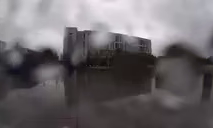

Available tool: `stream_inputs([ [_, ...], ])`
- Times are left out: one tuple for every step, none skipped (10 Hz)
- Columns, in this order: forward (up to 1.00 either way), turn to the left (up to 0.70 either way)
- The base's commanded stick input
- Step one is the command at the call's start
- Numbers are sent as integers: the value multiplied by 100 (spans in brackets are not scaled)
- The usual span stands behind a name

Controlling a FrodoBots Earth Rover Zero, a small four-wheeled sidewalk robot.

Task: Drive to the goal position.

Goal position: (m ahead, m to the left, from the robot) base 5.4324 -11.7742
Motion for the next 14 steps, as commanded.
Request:
stream_inputs([
  [100, 0],
  [100, 0],
  [100, -2],
  [100, -4],
  [100, -4],
  [100, -4],
  [100, -3],
  [100, -2],
  [100, -38],
  [100, -40],
  [100, -40],
  [100, -40],
  [100, -39],
  [100, -39],
])
